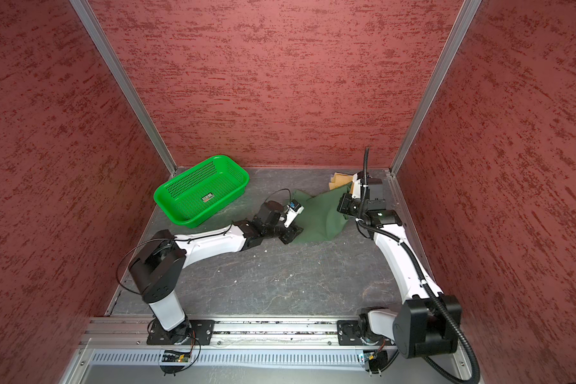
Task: Fold and stack skirts
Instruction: Fold the skirt at the center of the table.
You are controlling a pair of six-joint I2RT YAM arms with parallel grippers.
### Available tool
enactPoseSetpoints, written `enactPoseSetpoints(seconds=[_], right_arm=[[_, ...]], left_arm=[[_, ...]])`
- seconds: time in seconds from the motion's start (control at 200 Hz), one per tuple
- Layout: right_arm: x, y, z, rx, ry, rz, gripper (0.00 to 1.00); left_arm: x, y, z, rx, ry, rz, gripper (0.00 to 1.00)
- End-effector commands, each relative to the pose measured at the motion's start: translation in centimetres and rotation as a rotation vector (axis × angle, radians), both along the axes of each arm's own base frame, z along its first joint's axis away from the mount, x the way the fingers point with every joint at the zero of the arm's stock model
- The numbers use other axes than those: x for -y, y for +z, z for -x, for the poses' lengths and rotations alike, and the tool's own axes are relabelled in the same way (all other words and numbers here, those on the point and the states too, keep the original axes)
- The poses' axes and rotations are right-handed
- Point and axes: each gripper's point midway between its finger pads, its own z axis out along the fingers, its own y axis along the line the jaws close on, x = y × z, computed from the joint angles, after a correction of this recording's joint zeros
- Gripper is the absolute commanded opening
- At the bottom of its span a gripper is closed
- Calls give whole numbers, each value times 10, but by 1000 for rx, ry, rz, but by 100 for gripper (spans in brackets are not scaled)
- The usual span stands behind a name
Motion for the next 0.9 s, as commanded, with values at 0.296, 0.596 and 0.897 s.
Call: enactPoseSetpoints(seconds=[0.296,0.596,0.897], right_arm=[[28,-50,24,-117,-139,96,0],[18,-28,39,-79,-99,39,0],[-11,-19,32,-67,10,0,0]], left_arm=[[67,-23,-22,-123,36,56,45],[100,-95,2,-272,-3,-7,42],[115,-97,45,-339,-137,41,41]])
